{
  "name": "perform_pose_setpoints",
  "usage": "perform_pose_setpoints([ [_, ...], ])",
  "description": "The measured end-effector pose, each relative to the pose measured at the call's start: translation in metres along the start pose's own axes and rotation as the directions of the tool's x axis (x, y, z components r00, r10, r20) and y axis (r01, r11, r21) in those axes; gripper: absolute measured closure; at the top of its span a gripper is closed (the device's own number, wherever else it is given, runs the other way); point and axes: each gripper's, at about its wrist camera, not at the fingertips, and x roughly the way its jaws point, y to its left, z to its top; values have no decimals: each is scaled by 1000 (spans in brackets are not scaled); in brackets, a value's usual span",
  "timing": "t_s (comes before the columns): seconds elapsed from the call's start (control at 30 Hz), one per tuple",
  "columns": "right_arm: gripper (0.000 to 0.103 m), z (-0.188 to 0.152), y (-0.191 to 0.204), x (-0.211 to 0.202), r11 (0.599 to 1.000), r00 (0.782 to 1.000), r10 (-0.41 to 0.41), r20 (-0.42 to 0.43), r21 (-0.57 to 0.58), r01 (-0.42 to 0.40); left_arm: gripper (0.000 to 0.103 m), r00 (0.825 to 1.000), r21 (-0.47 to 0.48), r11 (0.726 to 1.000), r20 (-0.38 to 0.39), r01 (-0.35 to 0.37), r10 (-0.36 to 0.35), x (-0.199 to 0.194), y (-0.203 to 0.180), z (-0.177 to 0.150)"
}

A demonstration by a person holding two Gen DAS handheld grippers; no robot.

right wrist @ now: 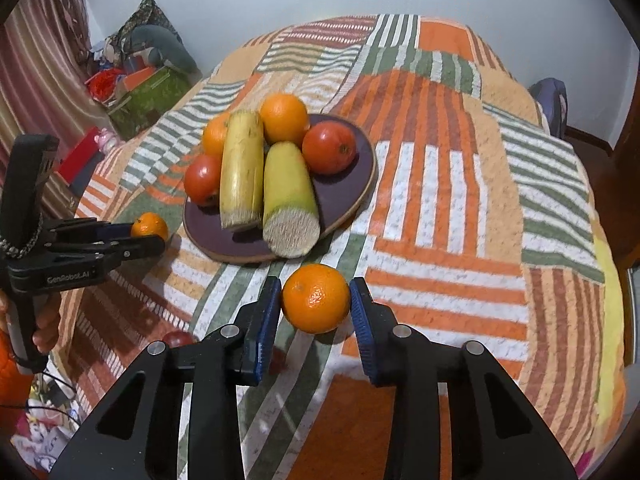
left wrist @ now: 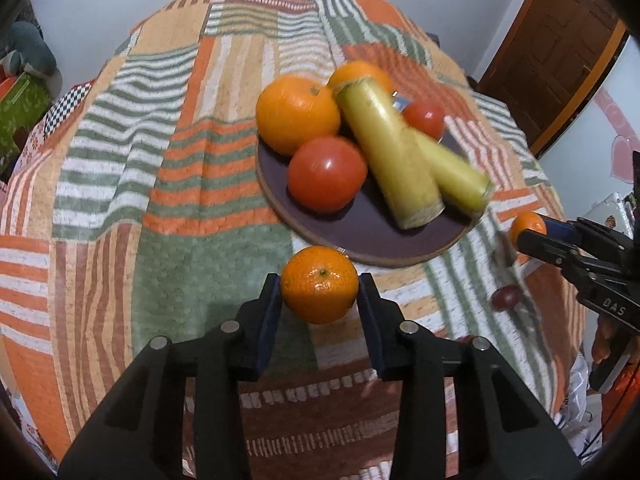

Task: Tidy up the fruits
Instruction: 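Grasp a small mandarin with the left tool while the right tool grasps another mandarin, then place both mandarins on the purple plate and open both tools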

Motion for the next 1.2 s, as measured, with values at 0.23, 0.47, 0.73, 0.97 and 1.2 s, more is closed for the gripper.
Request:
perform_pose_setpoints([
  [0.23, 71, 19, -4, -5, 1000, 998, -12, 54, -2, 12, 65, 999, 19, 1000, 31, 15, -15, -4, -13, 15],
  [0.47, 71, 37, -9, -2, 1000, 995, -19, 94, -2, 19, 65, 999, 29, 999, 25, 27, -28, 6, -22, 21],
  [0.73, 71, 52, -11, 20, 1000, 996, -28, 88, -2, 28, 65, 1000, 31, 999, 2, 31, -31, 20, -24, 27],
  [0.97, 71, 55, -13, 42, 1000, 999, -24, 38, -11, 25, 65, 1000, 33, 999, -8, 27, -26, 28, -23, 27],
  [1.2, 71, 55, -9, 51, 998, 999, -45, 25, -33, 46, 65, 999, 28, 999, -11, 42, -42, 32, -22, 28],
])
